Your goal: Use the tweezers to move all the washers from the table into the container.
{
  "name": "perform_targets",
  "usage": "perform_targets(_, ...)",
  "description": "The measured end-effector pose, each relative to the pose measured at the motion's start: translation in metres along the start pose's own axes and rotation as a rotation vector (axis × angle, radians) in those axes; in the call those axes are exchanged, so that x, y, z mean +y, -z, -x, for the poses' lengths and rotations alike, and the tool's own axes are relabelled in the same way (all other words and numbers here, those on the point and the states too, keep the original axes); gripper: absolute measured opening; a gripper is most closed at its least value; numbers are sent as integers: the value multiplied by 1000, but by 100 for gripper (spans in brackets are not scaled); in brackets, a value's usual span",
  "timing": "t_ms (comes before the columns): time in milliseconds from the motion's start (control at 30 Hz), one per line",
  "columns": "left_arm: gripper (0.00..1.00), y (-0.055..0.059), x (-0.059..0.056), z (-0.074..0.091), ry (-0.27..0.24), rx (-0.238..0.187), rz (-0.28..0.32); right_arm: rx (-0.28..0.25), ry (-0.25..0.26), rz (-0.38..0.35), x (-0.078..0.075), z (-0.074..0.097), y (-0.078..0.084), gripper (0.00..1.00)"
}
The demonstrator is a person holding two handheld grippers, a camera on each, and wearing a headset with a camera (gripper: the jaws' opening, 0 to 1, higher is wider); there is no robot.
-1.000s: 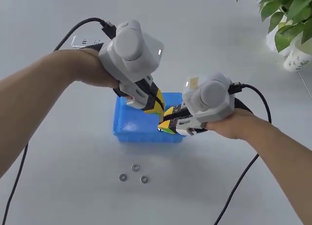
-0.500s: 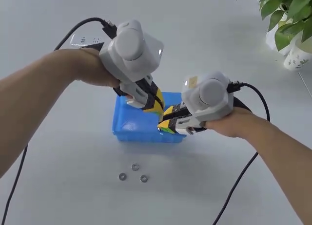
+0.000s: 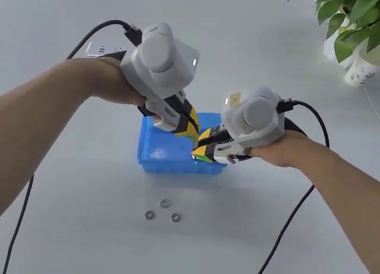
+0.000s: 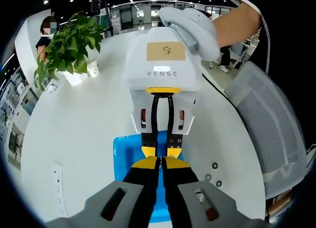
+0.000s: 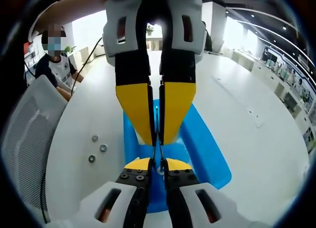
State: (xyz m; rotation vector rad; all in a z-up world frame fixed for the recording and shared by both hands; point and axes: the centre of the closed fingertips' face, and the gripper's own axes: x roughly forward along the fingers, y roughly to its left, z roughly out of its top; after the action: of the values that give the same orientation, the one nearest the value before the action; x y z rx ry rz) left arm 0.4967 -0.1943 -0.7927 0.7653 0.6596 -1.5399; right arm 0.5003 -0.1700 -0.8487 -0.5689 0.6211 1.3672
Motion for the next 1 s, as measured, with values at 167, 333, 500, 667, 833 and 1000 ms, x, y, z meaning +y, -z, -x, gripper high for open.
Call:
perform_targets(167, 6, -3, 0, 4, -7, -2, -4, -6, 6, 3, 0, 3, -2, 11)
perform_targets(333, 6, -5, -1, 8, -9, -2, -3, -11, 13, 10, 1, 7, -7, 11)
perform_targets(500, 6, -8, -2, 14, -12, 1, -6, -15, 19, 21, 2, 10, -12, 11)
perform_targets(667, 6, -13, -4, 20, -19, -1, -8, -21, 27, 30, 4, 16, -18, 11)
perform_targets(833, 6, -18, -7, 27, -30, 0, -15, -27, 36, 42, 5, 21, -24, 11)
perform_targets(1000, 6, -21, -11, 33, -34, 0, -16, -31, 39, 49, 9, 26, -30, 11)
